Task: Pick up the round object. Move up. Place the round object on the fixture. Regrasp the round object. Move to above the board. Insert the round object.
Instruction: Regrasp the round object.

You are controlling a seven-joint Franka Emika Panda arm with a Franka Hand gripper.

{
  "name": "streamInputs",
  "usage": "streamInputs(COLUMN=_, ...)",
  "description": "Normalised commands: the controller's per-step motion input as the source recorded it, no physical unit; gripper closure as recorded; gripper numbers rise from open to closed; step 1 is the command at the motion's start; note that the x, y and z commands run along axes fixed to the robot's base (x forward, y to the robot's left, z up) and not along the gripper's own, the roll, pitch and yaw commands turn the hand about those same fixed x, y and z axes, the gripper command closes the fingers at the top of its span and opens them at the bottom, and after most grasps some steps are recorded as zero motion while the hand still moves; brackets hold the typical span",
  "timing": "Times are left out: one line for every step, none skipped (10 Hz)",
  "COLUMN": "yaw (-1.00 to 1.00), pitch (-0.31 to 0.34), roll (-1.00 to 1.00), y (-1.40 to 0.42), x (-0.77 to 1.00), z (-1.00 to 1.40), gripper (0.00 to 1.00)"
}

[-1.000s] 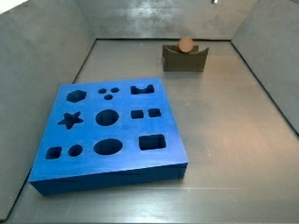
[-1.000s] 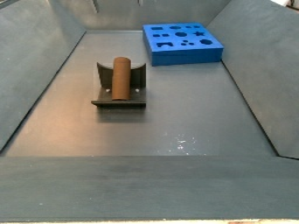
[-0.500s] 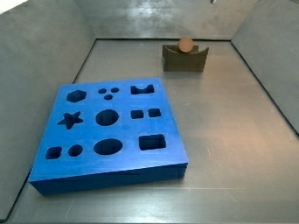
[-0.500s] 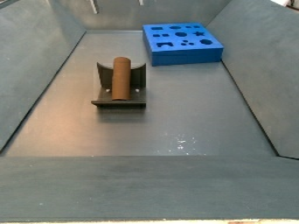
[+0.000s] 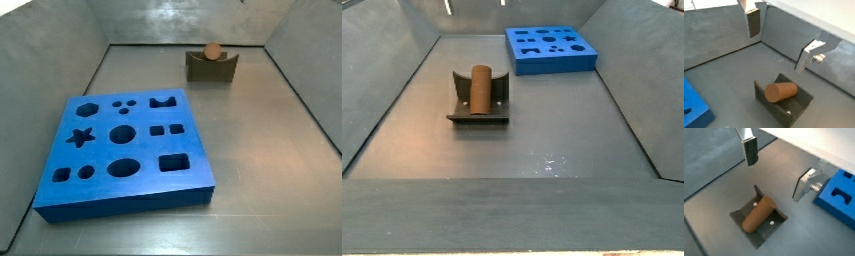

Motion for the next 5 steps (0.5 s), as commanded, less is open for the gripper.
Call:
streamInputs(yaw=0.02, pitch=-0.04, roll=1.0, y=-0.02, x=-0.01, z=0.01, gripper=0.0)
streamInputs(yaw=0.02, pitch=-0.038, roll=1.0, y=-0.02, x=-0.01, z=0.01, gripper=0.0)
streamInputs(yaw=0.02, pitch=-0.032, roll=1.0, y=-0.02, x=0.0, z=0.01, gripper=0.0)
streamInputs(yaw=0.02, pitch=-0.027, roll=1.0, y=-0.02, x=0.0, z=0.01, gripper=0.0)
streamInputs(yaw=0.02, pitch=-0.021, roll=1.0, y=-0.03, x=0.01, z=0.0, gripper=0.0)
